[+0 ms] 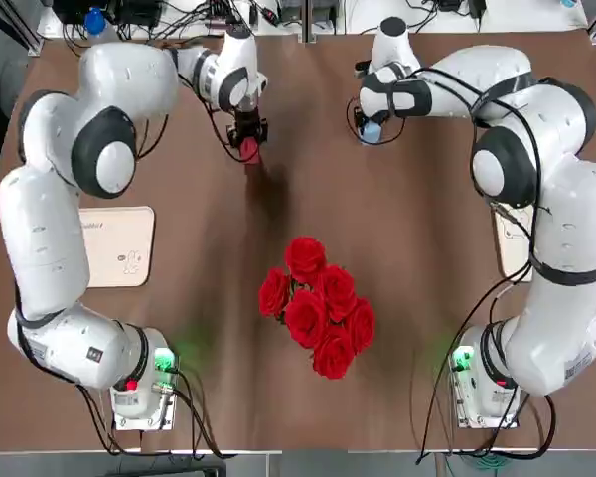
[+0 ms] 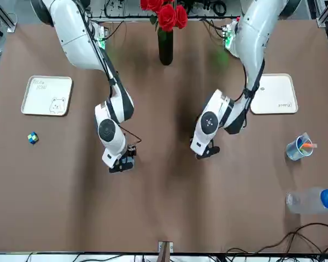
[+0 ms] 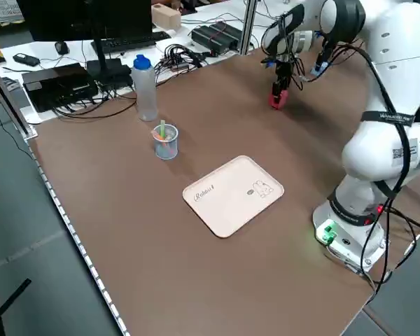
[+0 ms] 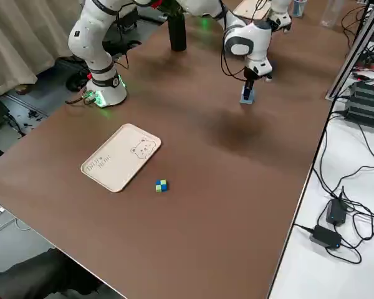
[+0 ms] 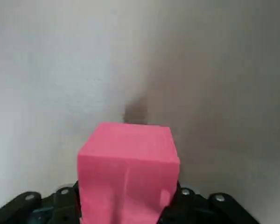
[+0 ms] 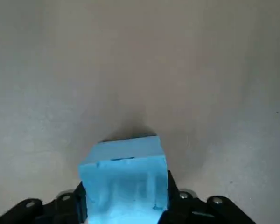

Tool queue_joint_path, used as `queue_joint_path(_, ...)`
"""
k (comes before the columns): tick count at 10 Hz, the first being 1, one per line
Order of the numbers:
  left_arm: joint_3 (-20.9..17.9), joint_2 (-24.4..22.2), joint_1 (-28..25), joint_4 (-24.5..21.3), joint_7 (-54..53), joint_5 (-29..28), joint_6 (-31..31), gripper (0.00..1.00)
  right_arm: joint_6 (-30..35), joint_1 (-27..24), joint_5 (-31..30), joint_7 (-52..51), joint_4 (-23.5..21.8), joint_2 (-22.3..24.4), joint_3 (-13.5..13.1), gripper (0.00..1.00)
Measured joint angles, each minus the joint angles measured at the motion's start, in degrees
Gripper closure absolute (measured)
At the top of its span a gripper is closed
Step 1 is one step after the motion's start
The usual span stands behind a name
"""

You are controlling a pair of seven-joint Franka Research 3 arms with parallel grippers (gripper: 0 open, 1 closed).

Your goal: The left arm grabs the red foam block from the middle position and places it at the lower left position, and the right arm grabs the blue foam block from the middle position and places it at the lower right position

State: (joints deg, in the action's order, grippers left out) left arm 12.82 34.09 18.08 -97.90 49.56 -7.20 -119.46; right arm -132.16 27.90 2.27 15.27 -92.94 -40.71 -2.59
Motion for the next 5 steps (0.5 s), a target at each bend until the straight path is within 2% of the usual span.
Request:
queue_joint_path(2,0.03,-5.77,-4.90,-0.32,-0.58,0.00,8.44,0.37,11.10,-0.07,-0.03,0.25,6.17,0.36,-1.54,0.39)
queue_joint_path(3,0.06,-8.19,-7.69,-1.17,-1.14,0.00,11.94,0.37,17.45,-0.16,-0.03,0.26,10.72,0.92,-3.58,0.39)
queue_joint_path(5,0.00,-11.73,-12.98,-2.74,-3.41,-0.11,22.88,0.37,28.07,-0.54,-0.05,0.19,18.51,3.69,-8.67,0.39)
